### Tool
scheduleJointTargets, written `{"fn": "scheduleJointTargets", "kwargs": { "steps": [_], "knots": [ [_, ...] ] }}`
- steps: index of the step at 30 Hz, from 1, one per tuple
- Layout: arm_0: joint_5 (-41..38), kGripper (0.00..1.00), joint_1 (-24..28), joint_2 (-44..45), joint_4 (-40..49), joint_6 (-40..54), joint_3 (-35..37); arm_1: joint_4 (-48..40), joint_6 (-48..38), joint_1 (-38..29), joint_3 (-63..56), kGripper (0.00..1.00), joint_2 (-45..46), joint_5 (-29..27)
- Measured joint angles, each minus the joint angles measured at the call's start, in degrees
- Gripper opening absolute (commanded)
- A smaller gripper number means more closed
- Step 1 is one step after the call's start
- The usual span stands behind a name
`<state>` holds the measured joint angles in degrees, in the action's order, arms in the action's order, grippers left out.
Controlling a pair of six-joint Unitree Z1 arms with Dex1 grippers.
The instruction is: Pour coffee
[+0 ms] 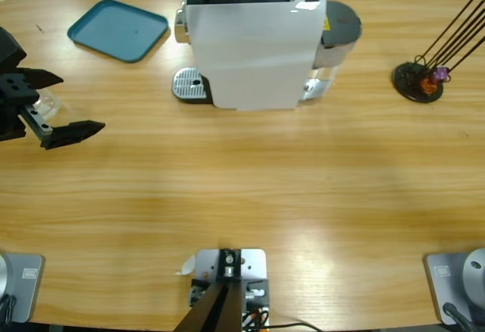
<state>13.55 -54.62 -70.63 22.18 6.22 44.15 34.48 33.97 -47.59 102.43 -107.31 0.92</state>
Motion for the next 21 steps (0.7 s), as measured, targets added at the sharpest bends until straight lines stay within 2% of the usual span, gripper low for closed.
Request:
{"fn": "scheduleJointTargets", "kwargs": {
  "steps": [21],
  "knots": [
    [0.0, 1.000, 0.0, 0.0, -0.6, -0.2, -0.6, -1.2, -1.0, 1.1, -3.3, 0.000, -1.4, -0.2]
  ]
}}
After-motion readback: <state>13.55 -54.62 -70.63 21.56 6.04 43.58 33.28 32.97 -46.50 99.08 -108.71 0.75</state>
